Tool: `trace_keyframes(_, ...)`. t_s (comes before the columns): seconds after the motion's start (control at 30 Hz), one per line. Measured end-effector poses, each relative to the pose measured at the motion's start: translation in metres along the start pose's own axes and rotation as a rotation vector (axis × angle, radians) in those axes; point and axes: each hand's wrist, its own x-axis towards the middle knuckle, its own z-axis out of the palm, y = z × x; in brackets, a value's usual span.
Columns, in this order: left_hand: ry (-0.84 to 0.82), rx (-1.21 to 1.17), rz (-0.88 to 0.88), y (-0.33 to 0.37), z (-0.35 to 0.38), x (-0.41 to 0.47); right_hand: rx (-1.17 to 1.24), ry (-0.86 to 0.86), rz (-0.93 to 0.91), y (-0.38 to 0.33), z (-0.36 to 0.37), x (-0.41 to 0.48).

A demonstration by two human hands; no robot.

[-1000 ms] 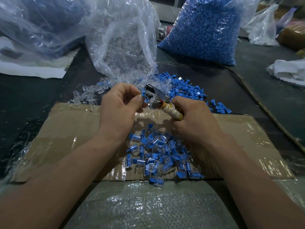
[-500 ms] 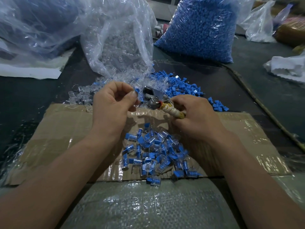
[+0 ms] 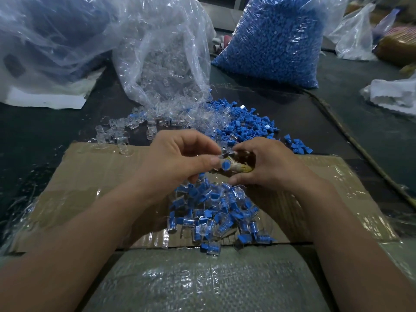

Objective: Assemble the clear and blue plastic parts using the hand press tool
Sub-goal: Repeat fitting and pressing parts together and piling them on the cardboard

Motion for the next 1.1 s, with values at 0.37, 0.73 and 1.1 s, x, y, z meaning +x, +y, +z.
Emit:
trace_keyframes(0.37,0.157,0.207,0.003,-0.010,-0.004,0.004,0.109,0.053,-0.014,0.004,-0.004,-0.005)
trace_keyframes(0.73,0.416,1.224,-0.133,-0.034,-0.043,0.027,0.100,0.104,-0.021,0.008,-0.001,-0.001)
trace_keyframes(1.1,0.345,1.215,-0.112,-0.031,-0.041,0.025,0.085,0.104,-0.045,0.011,-0.001,0.000)
